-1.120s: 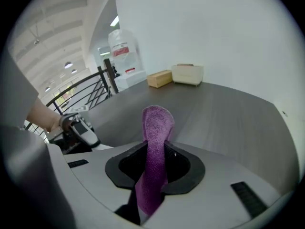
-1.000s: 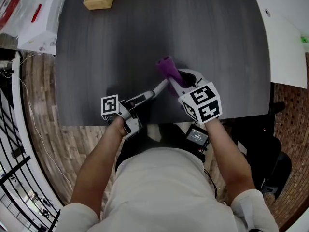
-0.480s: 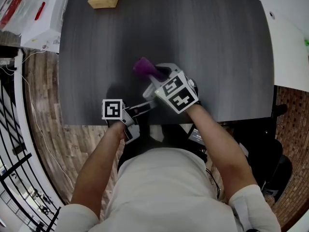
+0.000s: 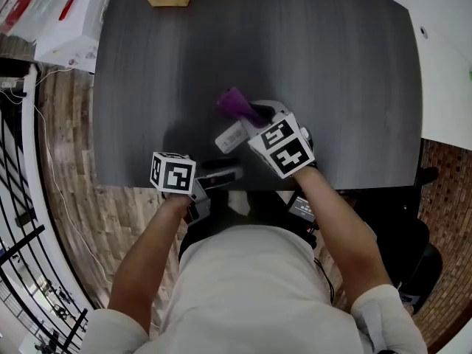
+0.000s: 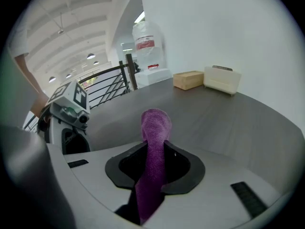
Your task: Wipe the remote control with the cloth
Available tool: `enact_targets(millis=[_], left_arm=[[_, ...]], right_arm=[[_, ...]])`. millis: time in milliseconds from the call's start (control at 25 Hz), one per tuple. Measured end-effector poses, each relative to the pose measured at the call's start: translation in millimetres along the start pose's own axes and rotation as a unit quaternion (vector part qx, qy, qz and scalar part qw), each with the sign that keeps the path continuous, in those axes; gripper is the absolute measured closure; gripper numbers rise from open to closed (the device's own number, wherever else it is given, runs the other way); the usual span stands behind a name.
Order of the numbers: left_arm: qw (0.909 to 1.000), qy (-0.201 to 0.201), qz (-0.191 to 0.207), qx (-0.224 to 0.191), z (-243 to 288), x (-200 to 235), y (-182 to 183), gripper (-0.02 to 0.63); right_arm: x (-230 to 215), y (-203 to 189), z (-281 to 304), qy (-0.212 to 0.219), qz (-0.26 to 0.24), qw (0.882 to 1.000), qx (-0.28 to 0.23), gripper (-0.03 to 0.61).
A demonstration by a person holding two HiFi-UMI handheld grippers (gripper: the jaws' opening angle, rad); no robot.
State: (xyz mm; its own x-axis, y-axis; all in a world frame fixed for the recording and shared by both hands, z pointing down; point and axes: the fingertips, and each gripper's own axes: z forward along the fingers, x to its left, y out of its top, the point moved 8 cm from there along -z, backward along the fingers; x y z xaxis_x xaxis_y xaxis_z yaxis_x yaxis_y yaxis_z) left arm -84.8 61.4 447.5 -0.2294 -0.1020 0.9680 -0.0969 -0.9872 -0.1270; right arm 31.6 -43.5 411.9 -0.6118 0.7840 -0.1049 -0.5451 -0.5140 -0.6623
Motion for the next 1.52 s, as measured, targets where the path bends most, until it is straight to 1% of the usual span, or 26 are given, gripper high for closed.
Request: enact_targets(millis=[40,80,120,160,200,240,280,320,360,400,440,520,600,640,680,800,920,960,1080,1160,1240,1360,1440,1520], left_arm=[[0.9982,0.031,0.048,0.016,-4,-7,0,0.394],[0.9894,0.085,0.113,0.029,-10,-13,2,0.396],[0.9681,0.158,0.191,0.038,-17,-17,5,0.396],[0.9327,0.237,0.269,0.044,-22,-19,9,0.396],[0.8901,0.304,0.336,0.049,-24,-17,12,0.396],[0.8511,0.353,0.385,0.056,-24,-13,14,0.396],[0.8225,0.382,0.416,0.065,-22,-8,16,0.396],[0.8040,0.399,0.434,0.076,-17,-2,16,0.396],[0.7913,0.408,0.447,0.085,-13,2,16,0.396],[0.7814,0.411,0.460,0.093,-8,4,17,0.396],[0.7736,0.410,0.473,0.098,-5,4,17,0.396],[0.7626,0.405,0.492,0.108,1,2,16,0.396],[0.7562,0.401,0.503,0.121,3,0,15,0.396],[0.7562,0.398,0.504,0.127,4,-1,14,0.399],[0.7586,0.395,0.502,0.131,5,-2,14,0.398],[0.7699,0.392,0.486,0.131,6,-1,14,0.398],[0.7749,0.394,0.476,0.131,11,3,16,0.397],[0.7793,0.393,0.470,0.132,12,6,17,0.397],[0.7996,0.383,0.444,0.132,12,12,21,0.397],[0.8081,0.378,0.431,0.134,12,14,22,0.397],[0.8129,0.377,0.422,0.136,12,14,23,0.399],[0.8139,0.382,0.417,0.135,12,14,23,0.398],[0.8157,0.382,0.414,0.132,13,14,22,0.399],[0.8195,0.378,0.411,0.129,12,15,22,0.397]], right_arm=[[-1,-1,-5,-0.003,0.013,1.000,-0.002,0.486],[0,-3,-10,-0.002,0.026,1.000,-0.001,0.486],[3,-5,-13,0.003,0.037,0.999,0.001,0.486],[7,-7,-15,0.010,0.044,0.999,0.004,0.486],[14,-8,-15,0.018,0.046,0.999,0.007,0.486],[22,-9,-15,0.026,0.046,0.999,0.010,0.486],[30,-9,-13,0.035,0.046,0.998,0.012,0.486],[38,-9,-10,0.045,0.049,0.998,0.012,0.486],[46,-9,-8,0.056,0.053,0.997,0.012,0.486],[52,-9,-4,0.067,0.059,0.996,0.012,0.486],[56,-10,-1,0.077,0.065,0.995,0.014,0.486],[59,-17,8,0.087,0.078,0.993,0.025,0.486],[58,-26,15,0.086,0.090,0.991,0.040,0.486],[58,-29,18,0.085,0.092,0.991,0.045,0.486],[57,-31,19,0.083,0.090,0.991,0.047,0.486],[56,-32,20,0.083,0.080,0.992,0.050,0.486],[57,-31,22,0.083,0.078,0.992,0.057,0.486],[57,-30,23,0.083,0.079,0.992,0.059,0.486],[58,-29,24,0.081,0.070,0.992,0.066,0.486],[59,-29,24,0.078,0.047,0.993,0.071,0.486],[57,-26,21,0.071,0.015,0.994,0.076,0.486],[52,-24,20,0.059,-0.029,0.995,0.080,0.486],[51,-24,20,0.057,-0.043,0.994,0.080,0.486],[51,-24,20,0.054,-0.046,0.994,0.079,0.486]])
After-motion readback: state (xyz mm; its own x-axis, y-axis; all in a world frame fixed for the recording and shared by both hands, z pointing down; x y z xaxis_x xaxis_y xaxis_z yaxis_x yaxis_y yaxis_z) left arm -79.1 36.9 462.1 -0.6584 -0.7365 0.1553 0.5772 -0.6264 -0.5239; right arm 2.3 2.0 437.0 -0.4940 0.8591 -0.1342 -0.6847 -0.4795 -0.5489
